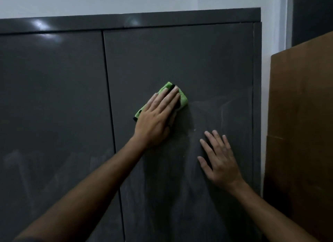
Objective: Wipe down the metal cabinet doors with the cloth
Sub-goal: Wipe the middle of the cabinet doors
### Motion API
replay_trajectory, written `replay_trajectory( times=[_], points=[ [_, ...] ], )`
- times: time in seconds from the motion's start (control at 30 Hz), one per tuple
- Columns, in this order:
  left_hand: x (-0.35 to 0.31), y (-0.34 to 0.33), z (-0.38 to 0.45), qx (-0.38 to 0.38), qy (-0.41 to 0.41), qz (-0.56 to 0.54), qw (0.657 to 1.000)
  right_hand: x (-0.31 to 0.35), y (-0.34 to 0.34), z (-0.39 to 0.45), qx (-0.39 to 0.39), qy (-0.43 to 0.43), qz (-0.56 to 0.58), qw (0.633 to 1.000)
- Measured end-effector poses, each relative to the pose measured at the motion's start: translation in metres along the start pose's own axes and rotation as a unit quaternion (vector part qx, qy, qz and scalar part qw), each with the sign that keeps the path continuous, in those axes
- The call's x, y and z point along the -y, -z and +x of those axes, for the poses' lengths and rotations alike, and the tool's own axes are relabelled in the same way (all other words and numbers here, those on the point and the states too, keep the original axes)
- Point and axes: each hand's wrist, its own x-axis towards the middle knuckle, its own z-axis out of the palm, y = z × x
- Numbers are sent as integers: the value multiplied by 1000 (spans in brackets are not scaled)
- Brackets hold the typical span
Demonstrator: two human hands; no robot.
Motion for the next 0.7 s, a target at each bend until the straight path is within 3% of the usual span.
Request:
replay_trajectory(
  times=[0.03,0.07,0.17,0.2,0.27,0.37,0.4,0.47,0.53,0.6,0.63,0.7],
  points=[
    [-16,-8,-2,-10,24,-5,1000,-3,5,-2,-3,-23,-1,1000],
    [-29,-16,-6,3,-7,1,1000,-9,11,-4,-8,-55,-5,998],
    [-20,-18,-8,112,-246,19,963,-33,24,-16,-1,-126,-24,992],
    [-7,-14,0,127,-288,17,949,-39,25,-20,8,-127,-31,991],
    [5,-12,20,99,-256,21,961,-45,22,-25,17,-109,-46,993],
    [-25,-20,35,-13,-49,20,998,-45,15,-27,16,-110,-54,992],
    [-39,-27,34,-24,-22,15,999,-44,13,-27,11,-114,-52,992],
    [-52,-38,24,18,-100,27,994,-44,9,-29,-3,-111,-45,993],
    [-41,-37,20,105,-258,47,959,-46,9,-28,-10,-104,-43,994],
    [-25,-30,33,154,-337,56,927,-47,8,-29,-13,-101,-39,994],
    [-20,-28,43,148,-331,49,930,-47,7,-29,-16,-99,-38,994],
    [-24,-25,61,77,-238,24,968,-48,6,-29,-21,-99,-40,994]
  ],
)
